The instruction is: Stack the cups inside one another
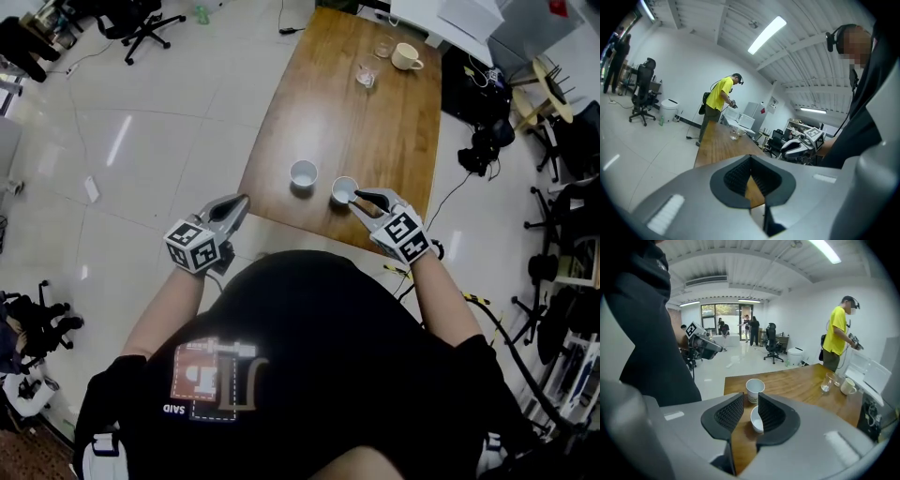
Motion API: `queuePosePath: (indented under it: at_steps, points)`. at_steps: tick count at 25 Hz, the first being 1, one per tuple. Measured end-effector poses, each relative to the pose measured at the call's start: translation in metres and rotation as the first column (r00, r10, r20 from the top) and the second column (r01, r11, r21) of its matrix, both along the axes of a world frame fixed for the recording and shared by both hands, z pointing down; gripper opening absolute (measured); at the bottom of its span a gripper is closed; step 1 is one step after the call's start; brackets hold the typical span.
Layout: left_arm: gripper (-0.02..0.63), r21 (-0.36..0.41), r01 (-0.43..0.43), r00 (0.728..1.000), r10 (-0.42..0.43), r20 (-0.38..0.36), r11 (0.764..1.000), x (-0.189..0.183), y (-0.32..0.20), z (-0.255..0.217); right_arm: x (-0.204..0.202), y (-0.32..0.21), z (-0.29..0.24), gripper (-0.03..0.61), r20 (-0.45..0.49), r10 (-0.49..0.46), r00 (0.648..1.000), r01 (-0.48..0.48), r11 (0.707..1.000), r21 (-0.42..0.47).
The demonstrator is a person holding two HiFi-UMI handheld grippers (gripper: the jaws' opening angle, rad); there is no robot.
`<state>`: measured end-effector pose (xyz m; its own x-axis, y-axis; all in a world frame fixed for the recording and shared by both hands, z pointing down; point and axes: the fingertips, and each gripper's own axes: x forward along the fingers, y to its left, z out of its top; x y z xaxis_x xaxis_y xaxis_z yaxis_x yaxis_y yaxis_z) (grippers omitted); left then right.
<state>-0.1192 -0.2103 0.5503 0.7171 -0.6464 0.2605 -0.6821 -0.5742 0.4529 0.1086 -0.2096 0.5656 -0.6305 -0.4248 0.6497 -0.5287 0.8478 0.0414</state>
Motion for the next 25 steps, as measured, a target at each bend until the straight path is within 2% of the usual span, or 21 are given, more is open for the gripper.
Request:
queuePosePath:
  at_steps: [5, 8, 18, 25]
  points:
    - [0.002, -0.021, 0.077, 0.997, -0.077, 0.011, 0.997, -0.036, 0.019, 0.006, -0.057, -0.013, 0.026, 0.115, -0.14, -0.134, 0.981, 0.135, 0.991, 0.0]
    - [0.002, -0.034, 0.126, 0.992, -0.126, 0.018, 0.991, -0.058, 0.029, 0.01, -0.078, -0.02, 0.044, 0.115, -0.21, -0.176, 0.962, 0.176, 0.984, -0.018]
    - [0.002, -0.061, 0.217, 0.976, -0.215, 0.037, 0.974, -0.103, 0.054, 0.02, -0.111, -0.041, 0.091, 0.117, -0.402, -0.217, 0.89, 0.216, 0.975, -0.049]
    - [0.002, -0.07, 0.241, 0.97, -0.238, 0.046, 0.968, -0.117, 0.063, 0.022, -0.123, -0.044, 0.107, 0.114, -0.464, -0.213, 0.86, 0.205, 0.976, -0.069]
